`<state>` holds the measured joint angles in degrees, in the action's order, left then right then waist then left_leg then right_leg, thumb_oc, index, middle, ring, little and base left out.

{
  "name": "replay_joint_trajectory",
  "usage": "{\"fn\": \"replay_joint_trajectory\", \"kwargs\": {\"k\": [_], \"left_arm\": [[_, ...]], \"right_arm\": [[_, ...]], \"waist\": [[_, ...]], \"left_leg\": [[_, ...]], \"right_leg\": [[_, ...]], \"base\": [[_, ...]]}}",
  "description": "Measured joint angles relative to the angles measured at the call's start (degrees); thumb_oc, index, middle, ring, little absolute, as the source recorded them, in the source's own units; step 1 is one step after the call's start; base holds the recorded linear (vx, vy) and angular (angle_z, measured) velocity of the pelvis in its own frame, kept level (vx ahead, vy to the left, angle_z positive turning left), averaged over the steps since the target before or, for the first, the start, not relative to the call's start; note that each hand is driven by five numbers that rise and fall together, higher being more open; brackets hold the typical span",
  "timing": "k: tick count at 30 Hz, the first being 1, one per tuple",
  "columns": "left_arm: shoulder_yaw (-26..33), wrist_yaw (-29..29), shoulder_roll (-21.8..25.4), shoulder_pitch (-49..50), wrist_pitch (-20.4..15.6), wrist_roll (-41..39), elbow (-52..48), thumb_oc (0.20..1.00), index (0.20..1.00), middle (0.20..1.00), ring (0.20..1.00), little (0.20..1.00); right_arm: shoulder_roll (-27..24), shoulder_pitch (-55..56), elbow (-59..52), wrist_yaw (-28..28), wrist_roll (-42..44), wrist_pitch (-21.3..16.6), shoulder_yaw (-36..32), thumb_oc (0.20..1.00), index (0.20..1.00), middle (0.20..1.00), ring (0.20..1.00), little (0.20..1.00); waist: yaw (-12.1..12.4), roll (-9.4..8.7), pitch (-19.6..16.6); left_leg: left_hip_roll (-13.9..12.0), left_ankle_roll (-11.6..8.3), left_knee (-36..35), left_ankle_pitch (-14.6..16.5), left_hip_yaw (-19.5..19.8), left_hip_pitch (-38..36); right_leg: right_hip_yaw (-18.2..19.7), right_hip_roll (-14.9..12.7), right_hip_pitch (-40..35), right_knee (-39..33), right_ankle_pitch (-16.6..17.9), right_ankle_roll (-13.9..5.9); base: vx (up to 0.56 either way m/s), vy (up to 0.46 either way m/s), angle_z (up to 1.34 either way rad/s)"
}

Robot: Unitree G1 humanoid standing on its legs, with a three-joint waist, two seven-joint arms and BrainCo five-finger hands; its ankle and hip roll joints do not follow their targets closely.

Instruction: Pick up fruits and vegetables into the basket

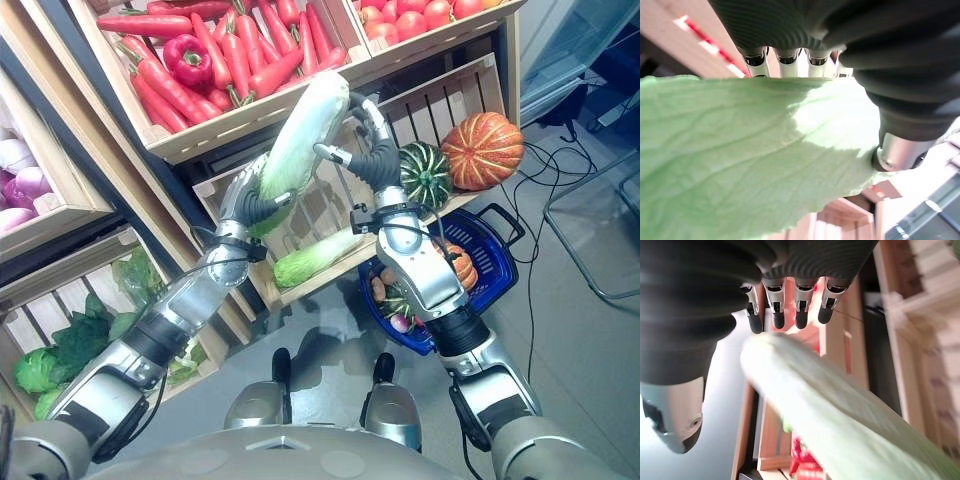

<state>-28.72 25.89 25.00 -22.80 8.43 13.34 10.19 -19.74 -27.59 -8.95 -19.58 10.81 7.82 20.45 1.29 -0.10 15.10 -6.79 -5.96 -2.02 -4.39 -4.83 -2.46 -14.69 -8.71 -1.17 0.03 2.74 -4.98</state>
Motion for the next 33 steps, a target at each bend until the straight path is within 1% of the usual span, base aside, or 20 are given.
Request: {"fn": "replay_joint_trajectory", "kwargs": {"k": [1, 3, 5, 8, 9, 13, 15, 17, 18, 21, 25, 26, 30, 33], "left_arm": [[0.09, -0.51, 0.15, 0.23, 0.43, -0.04, 0.01, 0.200, 0.200, 0.200, 0.200, 0.200], [0.50, -1.36, 0.26, 0.49, 0.49, 0.02, 0.01, 0.200, 0.200, 0.200, 0.200, 0.200], [1.18, -1.53, 0.27, 0.53, 0.51, 0.09, 0.01, 0.200, 0.200, 0.200, 0.200, 0.200], [2.15, -1.69, 0.38, 0.56, 0.52, 0.17, 0.01, 0.200, 0.200, 0.200, 0.200, 0.200], [2.26, -1.86, 0.58, 0.53, 0.51, 0.27, 0.01, 0.200, 0.200, 0.200, 0.200, 0.200], [2.34, -1.90, 0.74, 0.69, 0.05, 0.30, 0.02, 0.200, 0.200, 0.200, 0.200, 0.200], [3.80, -1.17, 0.77, 1.69, -2.08, 0.30, 0.01, 0.200, 0.200, 0.200, 0.200, 0.200], [4.71, -0.18, 0.82, 2.25, -3.23, 0.28, 0.02, 0.200, 0.200, 0.200, 0.200, 0.200], [4.86, 0.36, 0.87, 2.30, -4.09, 0.26, 0.01, 0.200, 0.200, 0.200, 0.200, 0.200], [5.17, 2.06, 0.86, 2.37, -7.14, 0.12, 0.00, 0.200, 0.200, 0.200, 0.200, 0.200], [6.68, 3.52, 0.81, 2.54, -12.49, 0.13, -0.39, 0.200, 0.200, 0.200, 0.200, 0.200], [6.77, 3.67, 0.81, 2.54, -12.91, 0.13, -0.41, 0.200, 0.200, 0.200, 0.200, 0.200], [7.41, 3.99, 0.80, 2.54, -16.21, 0.31, -0.46, 0.200, 0.200, 0.200, 0.200, 0.200], [8.44, 4.05, 0.74, 2.54, -17.82, 1.09, -0.60, 0.200, 0.200, 0.200, 0.200, 0.200]], "right_arm": [[-0.31, -0.43, -0.77, 0.02, -1.65, 0.16, -0.73, 1.000, 1.000, 1.000, 1.000, 1.000], [-2.45, -1.37, -2.04, 0.17, -7.89, 0.87, -1.27, 1.000, 1.000, 1.000, 1.000, 1.000], [-3.55, -1.82, -2.54, 0.22, -11.33, 0.90, -1.72, 1.000, 1.000, 1.000, 1.000, 1.000], [-4.67, -1.92, -2.62, 0.56, -15.09, 0.91, -1.75, 1.000, 1.000, 1.000, 1.000, 1.000], [-5.78, -2.04, -2.68, 1.51, -17.41, 0.91, -1.74, 1.000, 1.000, 1.000, 1.000, 1.000], [-7.53, -2.08, -2.71, 2.54, -19.12, 1.05, -1.74, 1.000, 1.000, 1.000, 1.000, 1.000], [-7.71, -1.59, -2.65, 2.32, -15.37, 1.63, -1.70, 1.000, 1.000, 1.000, 1.000, 1.000], [-7.71, -0.70, -2.45, 1.85, -11.06, 1.90, -1.70, 1.000, 1.000, 1.000, 1.000, 1.000], [-7.66, -0.09, -2.34, 1.11, -8.90, 1.43, -1.70, 1.000, 1.000, 1.000, 1.000, 1.000], [-6.81, 1.19, -1.18, -0.04, -2.90, -0.64, -1.71, 1.000, 1.000, 1.000, 1.000, 1.000], [-4.99, 2.58, 0.85, 0.43, 8.49, -5.31, -1.79, 1.000, 1.000, 1.000, 1.000, 1.000], [-4.67, 2.78, 1.00, 0.74, 9.85, -5.80, -1.79, 1.000, 1.000, 1.000, 1.000, 1.000], [-1.62, 3.08, 1.93, 6.80, 20.37, -10.27, -1.79, 1.000, 1.000, 1.000, 1.000, 1.000], [-0.73, 3.06, 1.88, 9.94, 23.57, -12.84, -1.76, 1.000, 1.000, 1.000, 1.000, 1.000]], "waist": [[-0.13, 0.21, 0.12], [-0.04, 0.87, 0.47], [-0.09, 1.33, 0.68], [-0.18, 1.44, 0.69], [-0.22, 1.47, 0.71], [-0.12, 1.51, 0.73], [-0.11, 1.54, 0.74], [-0.13, 1.60, 0.78], [-0.06, 1.63, 0.80], [0.03, 1.79, 0.89], [-0.07, 1.79, 0.89], [-0.06, 1.79, 0.89], [0.08, 1.77, 0.90], [0.28, 1.76, 0.91]], "left_leg": [[-0.01, 0.01, 0.00, 0.01, -0.01, 0.00], [0.00, 0.05, 0.08, 0.04, -0.14, -0.02], [-0.04, 0.05, 0.08, 0.03, -0.21, -0.08], [-0.07, 0.05, 0.06, 0.04, -0.25, -0.11], [-0.03, 0.05, 0.10, 0.04, -0.26, -0.07], [-0.05, 0.06, 0.07, 0.05, -0.28, -0.05], [-0.06, 0.06, 0.12, 0.05, -0.46, 0.27], [-0.06, 0.06, 0.08, 0.06, -0.65, 0.30], [-0.06, 0.06, 0.08, 0.06, -0.63, 0.33], [-0.06, 0.06, 0.08, 0.06, -0.61, 0.39], [-0.09, 0.06, 0.10, 0.05, -0.32, 0.71], [-0.09, 0.06, 0.10, 0.05, -0.30, 0.72], [-0.10, 0.05, 0.10, 0.05, -0.01, 0.94], [-0.09, 0.04, 0.07, 0.05, 0.16, 1.03]], "right_leg": [[0.06, -0.01, 0.03, -0.01, 0.00, 0.00], [0.18, -0.03, 0.03, 0.00, 0.01, 0.00], [0.27, 0.04, 0.04, 0.01, 0.01, 0.00], [0.33, 0.06, 0.04, -0.02, 0.01, 0.00], [0.37, 0.04, 0.12, 0.03, 0.01, 0.01], [0.39, 0.05, 0.13, 0.00, 0.01, 0.01], [0.75, 0.05, 0.72, 0.11, 0.02, 0.02], [0.82, 0.04, 0.79, 0.10, 0.02, 0.02], [0.81, 0.05, 0.81, 0.11, 0.02, 0.02], [0.77, 0.04, 0.85, 0.10, 0.02, 0.02], [0.43, 0.05, 0.93, 0.06, 0.02, 0.01], [0.41, 0.05, 0.93, 0.05, 0.02, 0.01], [0.02, 0.06, 0.89, -0.01, 0.02, 0.01], [-0.20, 0.05, 0.84, -0.02, 0.01, 0.01]], "base": [[0.01, 0.030, -0.03], [-0.02, 0.019, -0.03], [0.00, 0.000, 0.00], [0.00, 0.003, -0.01], [0.00, 0.000, 0.00], [-0.03, -0.004, -0.01], [-0.02, -0.011, -0.06], [0.00, -0.007, -0.02], [-0.06, -0.022, 0.00], [-0.05, -0.023, 0.01], [-0.03, -0.026, 0.03], [0.00, 0.000, 0.00], [0.01, -0.020, 0.03], [0.01, -0.009, 0.03]]}}
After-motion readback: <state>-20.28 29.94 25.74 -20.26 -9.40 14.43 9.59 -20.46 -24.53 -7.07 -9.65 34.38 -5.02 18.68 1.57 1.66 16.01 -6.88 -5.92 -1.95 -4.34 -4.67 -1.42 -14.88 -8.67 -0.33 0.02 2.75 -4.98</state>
